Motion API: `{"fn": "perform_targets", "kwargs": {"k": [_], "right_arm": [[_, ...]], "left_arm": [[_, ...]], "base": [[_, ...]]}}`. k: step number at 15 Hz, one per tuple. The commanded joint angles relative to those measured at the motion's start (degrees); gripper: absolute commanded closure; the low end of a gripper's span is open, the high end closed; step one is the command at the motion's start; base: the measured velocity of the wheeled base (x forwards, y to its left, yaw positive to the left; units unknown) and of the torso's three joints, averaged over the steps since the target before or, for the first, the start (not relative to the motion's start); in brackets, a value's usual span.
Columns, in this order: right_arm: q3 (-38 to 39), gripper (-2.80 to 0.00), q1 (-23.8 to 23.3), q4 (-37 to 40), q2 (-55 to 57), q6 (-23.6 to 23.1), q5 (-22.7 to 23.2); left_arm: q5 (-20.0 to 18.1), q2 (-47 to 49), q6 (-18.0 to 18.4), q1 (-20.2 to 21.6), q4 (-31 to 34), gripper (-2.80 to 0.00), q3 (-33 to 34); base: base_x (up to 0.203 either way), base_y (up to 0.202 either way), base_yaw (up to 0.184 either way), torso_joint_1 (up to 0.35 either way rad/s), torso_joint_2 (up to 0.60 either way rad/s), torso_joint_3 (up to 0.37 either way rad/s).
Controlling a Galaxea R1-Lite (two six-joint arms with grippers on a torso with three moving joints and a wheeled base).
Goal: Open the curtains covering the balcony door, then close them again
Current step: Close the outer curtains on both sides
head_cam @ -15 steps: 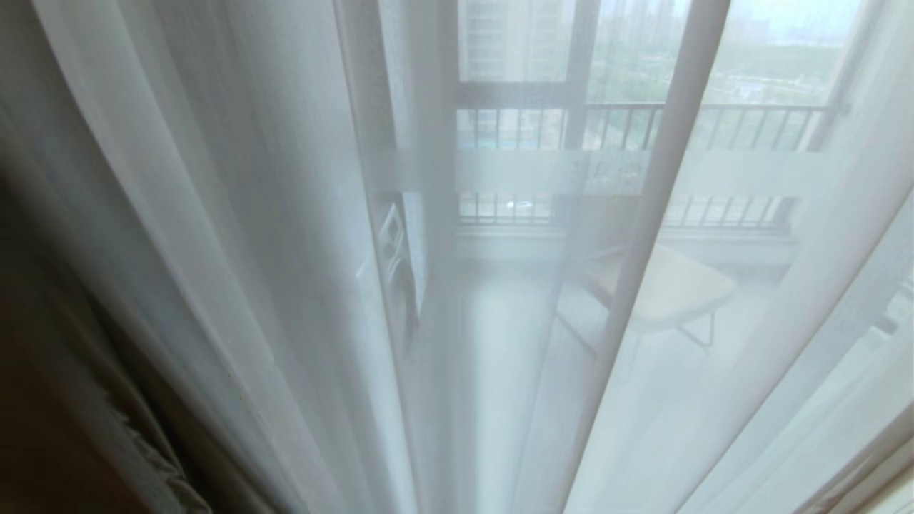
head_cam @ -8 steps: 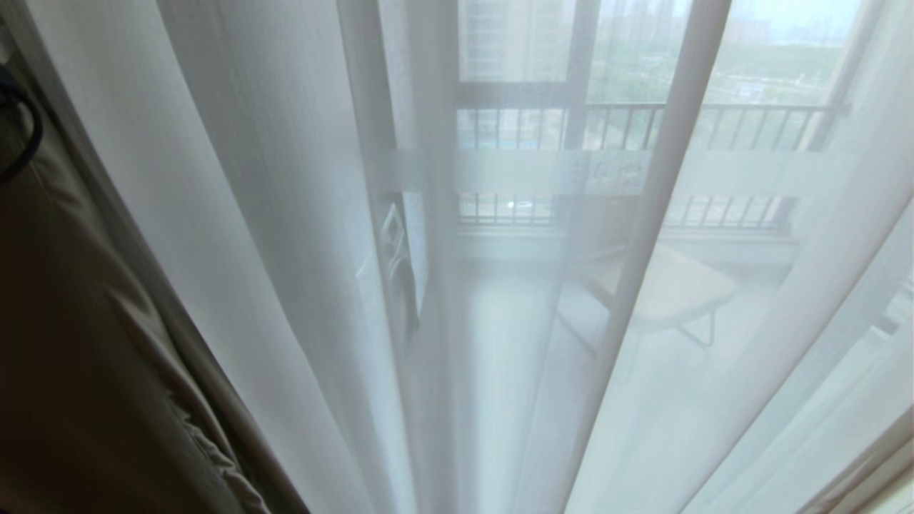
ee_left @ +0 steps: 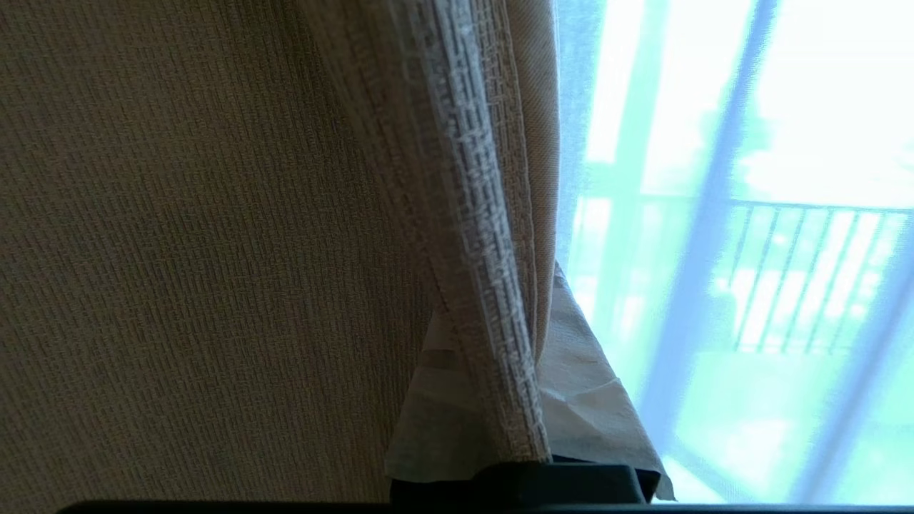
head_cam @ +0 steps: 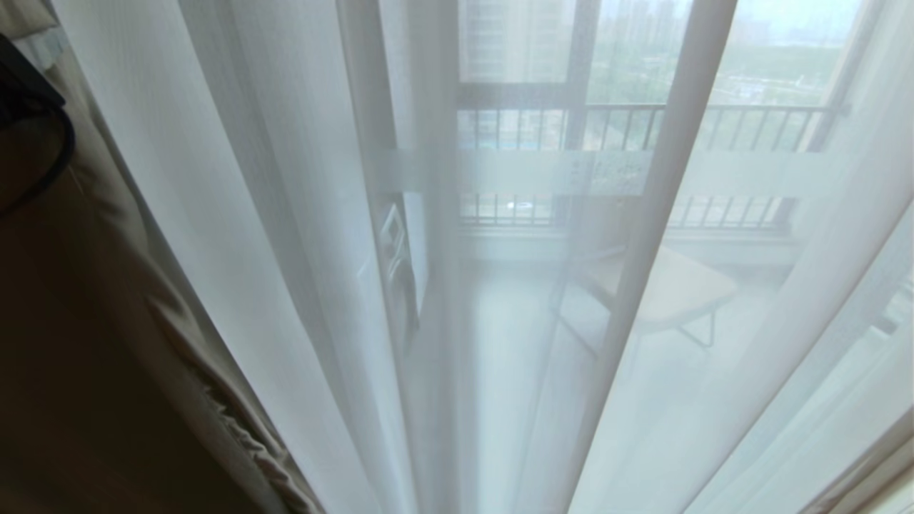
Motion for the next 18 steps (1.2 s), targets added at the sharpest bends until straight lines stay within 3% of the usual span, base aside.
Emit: {"fn": "perform_targets", "kwargs": {"k": [1, 18], "right_arm": [[0.0, 0.0, 0.0, 0.0, 0.0, 0.0, 0.0], [0.0, 0.0, 0.0, 0.0, 0.0, 0.0, 0.0]], "left_arm": [[-0.1, 0.1, 0.0, -1.6, -0.1, 0.0, 0.1], [0.6, -1.2, 0.3, -10.5, -0.1, 0.0, 2.4]], "base": [[0.0, 0.0, 0.0, 0.0, 0.0, 0.0], [0.0, 0.0, 0.0, 0.0, 0.0, 0.0]]}}
